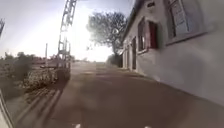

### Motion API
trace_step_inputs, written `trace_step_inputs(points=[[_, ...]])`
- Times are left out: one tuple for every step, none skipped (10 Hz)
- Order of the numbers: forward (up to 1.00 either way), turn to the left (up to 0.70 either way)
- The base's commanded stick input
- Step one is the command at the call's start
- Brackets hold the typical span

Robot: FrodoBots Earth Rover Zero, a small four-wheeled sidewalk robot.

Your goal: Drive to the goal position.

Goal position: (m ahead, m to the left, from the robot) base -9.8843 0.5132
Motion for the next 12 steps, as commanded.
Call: trace_step_inputs(points=[[0.7,0.0],[0.7,0.0],[0.7,0.0],[0.7,0.0],[0.7,0.0],[0.7,0.0],[0.7,0.0],[0.7,0.0],[0.7,0.0],[0.7,0.0],[0.7,0.0],[0.7,0.0]])
